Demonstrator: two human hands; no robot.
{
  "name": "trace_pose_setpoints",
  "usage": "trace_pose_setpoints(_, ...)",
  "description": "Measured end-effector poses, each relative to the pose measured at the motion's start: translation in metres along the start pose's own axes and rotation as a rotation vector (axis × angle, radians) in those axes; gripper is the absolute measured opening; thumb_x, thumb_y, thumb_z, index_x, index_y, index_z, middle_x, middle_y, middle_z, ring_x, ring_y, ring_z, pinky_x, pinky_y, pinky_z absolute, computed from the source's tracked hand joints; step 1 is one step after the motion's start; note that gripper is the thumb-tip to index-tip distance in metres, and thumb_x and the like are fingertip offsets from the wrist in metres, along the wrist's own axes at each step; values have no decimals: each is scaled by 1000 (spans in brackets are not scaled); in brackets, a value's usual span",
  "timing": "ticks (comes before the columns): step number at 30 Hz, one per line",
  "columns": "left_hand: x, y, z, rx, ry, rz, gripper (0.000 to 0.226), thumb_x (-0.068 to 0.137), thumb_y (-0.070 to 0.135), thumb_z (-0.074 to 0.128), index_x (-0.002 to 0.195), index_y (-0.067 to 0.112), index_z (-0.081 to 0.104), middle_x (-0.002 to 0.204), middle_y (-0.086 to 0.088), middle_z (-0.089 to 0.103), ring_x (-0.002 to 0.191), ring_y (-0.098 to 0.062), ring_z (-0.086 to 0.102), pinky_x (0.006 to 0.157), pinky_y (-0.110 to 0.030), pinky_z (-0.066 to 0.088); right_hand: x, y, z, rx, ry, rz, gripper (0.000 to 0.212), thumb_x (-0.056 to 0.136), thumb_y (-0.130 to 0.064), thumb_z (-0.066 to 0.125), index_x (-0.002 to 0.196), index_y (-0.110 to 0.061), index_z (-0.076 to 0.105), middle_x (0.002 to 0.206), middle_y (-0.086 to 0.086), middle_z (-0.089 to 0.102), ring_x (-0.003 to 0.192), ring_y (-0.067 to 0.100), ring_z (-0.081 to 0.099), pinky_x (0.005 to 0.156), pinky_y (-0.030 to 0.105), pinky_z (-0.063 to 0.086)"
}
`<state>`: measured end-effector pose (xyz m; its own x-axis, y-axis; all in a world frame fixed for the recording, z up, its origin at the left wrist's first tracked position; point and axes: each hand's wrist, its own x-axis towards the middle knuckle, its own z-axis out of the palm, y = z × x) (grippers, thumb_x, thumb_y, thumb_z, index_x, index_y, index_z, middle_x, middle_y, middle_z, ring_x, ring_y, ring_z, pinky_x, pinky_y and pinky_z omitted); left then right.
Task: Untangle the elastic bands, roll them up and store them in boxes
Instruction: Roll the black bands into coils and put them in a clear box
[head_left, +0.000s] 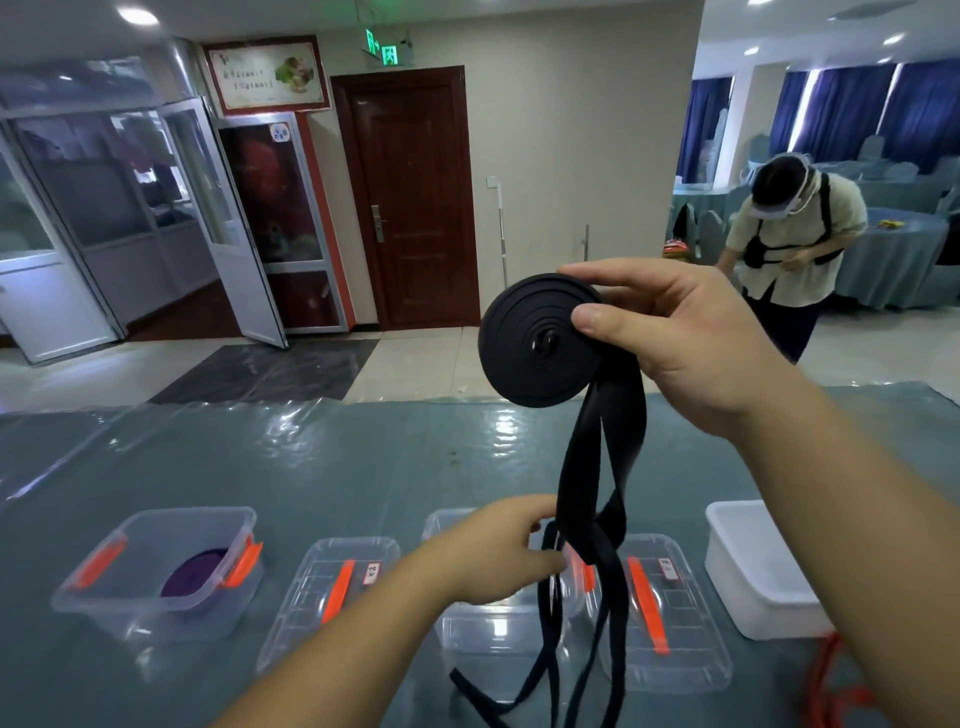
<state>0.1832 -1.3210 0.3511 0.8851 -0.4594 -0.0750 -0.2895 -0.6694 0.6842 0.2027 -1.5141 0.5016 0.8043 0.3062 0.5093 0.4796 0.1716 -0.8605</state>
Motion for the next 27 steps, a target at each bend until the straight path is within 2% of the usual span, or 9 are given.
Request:
trace_pose_setpoints(2,1,4,7,-13,62,24,31,102,33,66,130,47,65,130,29,65,115,13,56,88,0,39,-2,3,-2,4,5,10,39,74,-19,77,113,-18,76,106,10,81,102,25,77,91,32,59)
trace_pose_setpoints(3,1,5,8,-35,81,33,27,101,32,67,127,42,68,125,26,68,109,17,58,86,2,40,-4,5,-3,7,7,17,38,74,-19,77,113,-18,76,106,10,81,102,26,77,91,32,60)
trace_pose_setpoints(4,2,5,9,-58,89,38,26,101,31,68,125,39,70,121,23,71,108,15,61,91,-3,44,-6,7,-4,6,8,24,38,74,-19,77,112,-19,76,105,9,81,101,26,77,91,32,60)
trace_pose_setpoints(7,4,-3,4,-72,125,14,24,101,30,65,123,33,70,115,17,75,109,0,69,102,-34,56,-13,15,-9,-7,22,53,37,76,-17,75,113,-17,76,103,8,81,99,23,78,88,28,60)
trace_pose_setpoints(13,-3,5,-16,-106,238,8,29,98,15,57,113,38,66,106,10,74,98,-15,71,93,-43,58,-29,36,-17,-49,7,161,28,88,-2,70,113,-16,75,100,4,82,95,17,78,78,21,60)
trace_pose_setpoints(16,-7,6,-35,-11,165,24,26,92,14,58,103,36,66,98,0,72,91,-27,67,86,-51,57,-36,48,-21,-50,-39,219,33,81,-12,73,114,-16,75,104,5,81,100,18,78,82,22,60)
trace_pose_setpoints(21,-8,11,-54,-185,159,84,23,100,19,67,120,31,71,108,16,75,99,-2,70,92,-30,56,-45,71,-25,3,-26,284,38,76,-17,75,114,-15,77,108,9,80,104,23,77,89,28,61)
trace_pose_setpoints(23,-7,8,-57,-309,232,40,24,101,14,63,118,29,72,105,9,75,91,-6,66,87,-31,55,-48,80,-26,82,32,302,35,77,-13,74,111,-13,78,106,15,80,100,26,78,84,28,62)
trace_pose_setpoints(27,-11,3,-65,-610,380,25,31,102,-2,54,113,19,75,79,4,62,69,-11,51,66,-26,48,-56,99,-35,145,88,373,30,76,-12,74,105,-14,81,106,20,79,97,31,77,81,32,64)
